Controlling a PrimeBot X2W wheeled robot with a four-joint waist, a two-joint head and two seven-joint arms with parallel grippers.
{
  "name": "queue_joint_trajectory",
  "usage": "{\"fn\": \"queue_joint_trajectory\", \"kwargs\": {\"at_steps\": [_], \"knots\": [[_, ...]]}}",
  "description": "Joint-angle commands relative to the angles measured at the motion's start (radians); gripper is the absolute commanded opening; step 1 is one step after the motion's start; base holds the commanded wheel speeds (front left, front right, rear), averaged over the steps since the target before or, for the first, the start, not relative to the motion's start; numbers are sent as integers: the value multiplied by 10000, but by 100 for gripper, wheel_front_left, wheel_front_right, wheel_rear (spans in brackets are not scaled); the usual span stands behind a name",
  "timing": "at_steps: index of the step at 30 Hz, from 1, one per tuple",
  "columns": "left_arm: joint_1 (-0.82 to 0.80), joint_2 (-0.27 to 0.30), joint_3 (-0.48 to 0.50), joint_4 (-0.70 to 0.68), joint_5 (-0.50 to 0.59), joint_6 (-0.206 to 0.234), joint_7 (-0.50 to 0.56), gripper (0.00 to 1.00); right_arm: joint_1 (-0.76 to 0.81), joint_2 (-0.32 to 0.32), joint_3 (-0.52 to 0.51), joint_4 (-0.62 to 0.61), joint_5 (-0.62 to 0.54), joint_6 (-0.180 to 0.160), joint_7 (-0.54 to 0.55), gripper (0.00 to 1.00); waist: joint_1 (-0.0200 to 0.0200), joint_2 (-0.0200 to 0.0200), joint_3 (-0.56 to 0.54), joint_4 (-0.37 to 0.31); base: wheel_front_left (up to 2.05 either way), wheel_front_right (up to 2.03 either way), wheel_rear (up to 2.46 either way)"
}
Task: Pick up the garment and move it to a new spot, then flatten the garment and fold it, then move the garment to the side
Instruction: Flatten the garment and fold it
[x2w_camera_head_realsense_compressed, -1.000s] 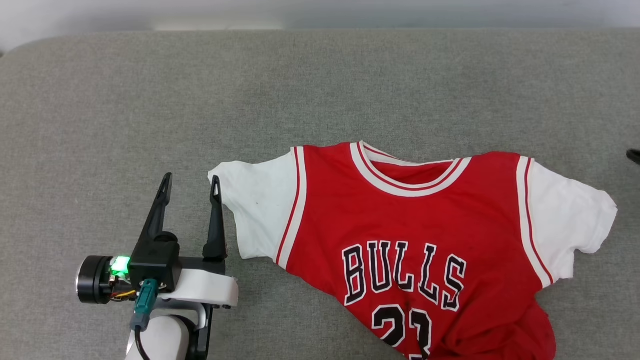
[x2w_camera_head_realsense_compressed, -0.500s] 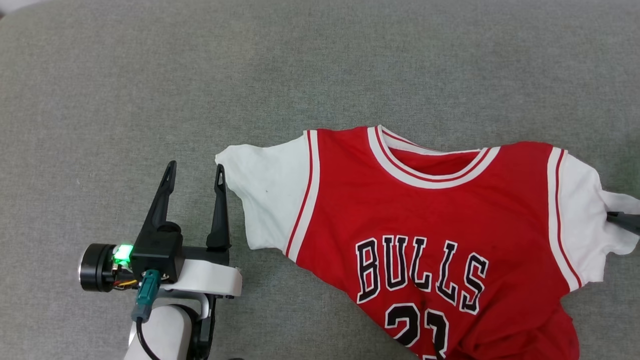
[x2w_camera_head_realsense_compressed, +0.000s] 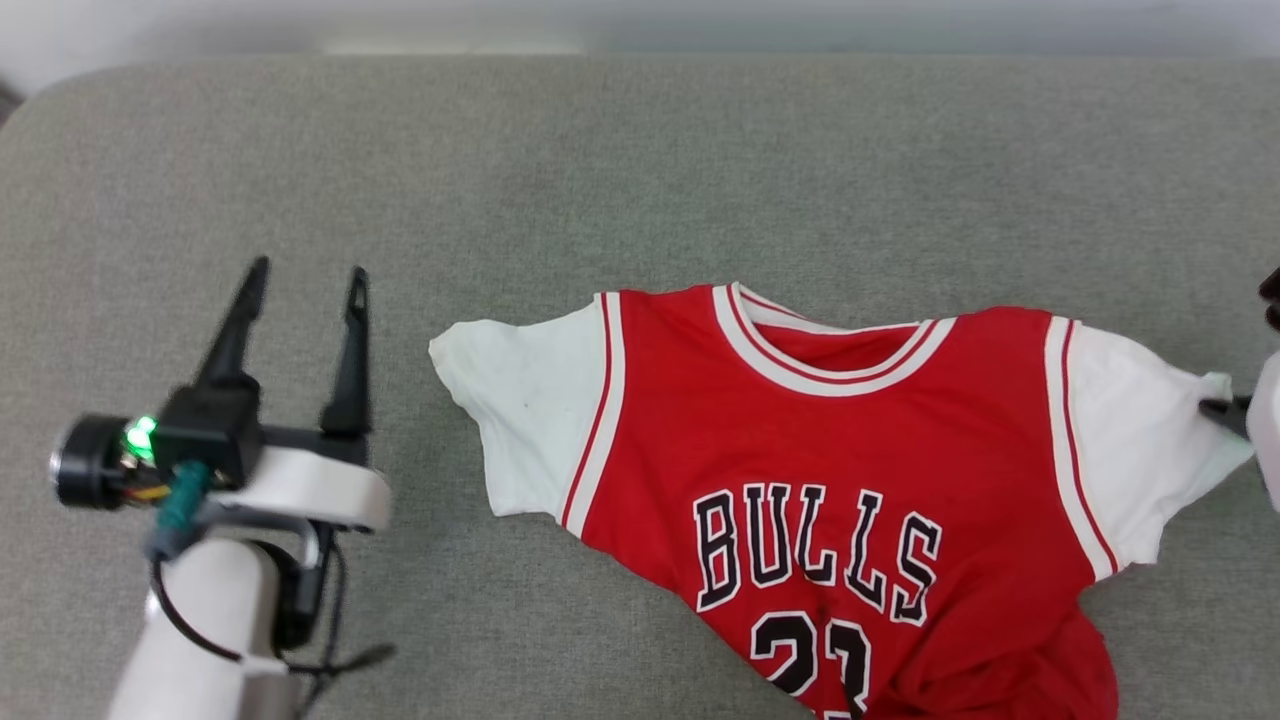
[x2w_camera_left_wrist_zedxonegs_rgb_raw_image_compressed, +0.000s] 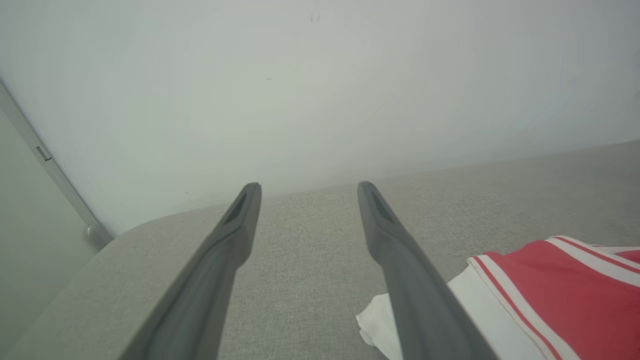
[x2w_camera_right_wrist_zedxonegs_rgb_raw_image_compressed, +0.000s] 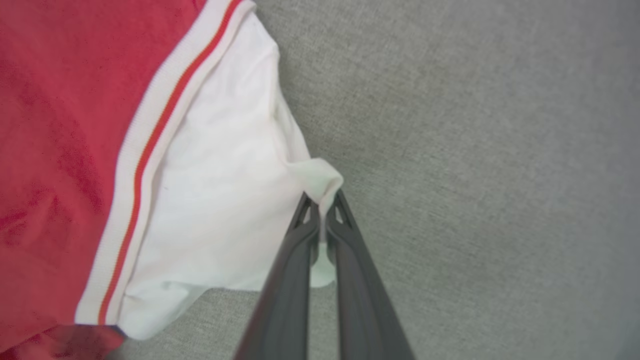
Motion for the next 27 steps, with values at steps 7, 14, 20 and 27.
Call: {"fn": "queue_joint_trajectory", "kwargs": {"at_steps": [7, 14, 20, 27], "knots": [[-1977, 1387, -141, 756, -299, -1329, 1562, 100, -105, -739, -172, -873, -176, -7, -964, 0, 1, 0, -521, -406, 0, 0, 0], [-3684, 2591, -1433, 1168, -1866, -1782, 5223, 100, 280, -844, -409, -1445, -323, -7, -1401, 0, 1, 0, -466, -659, 0, 0, 0], [-5074, 4251, -3834, 1180, -5118, -1785, 9499, 100, 337, -532, -800, -1916, -896, -7, -1443, 0, 1, 0, -30, -1087, 0, 0, 0], [-5976, 4577, -5192, 1681, -6586, -1787, 11488, 100, 49, -211, -1065, -2159, -1278, -7, -1310, 0, 1, 0, 428, -1435, 0, 0, 0]]}}
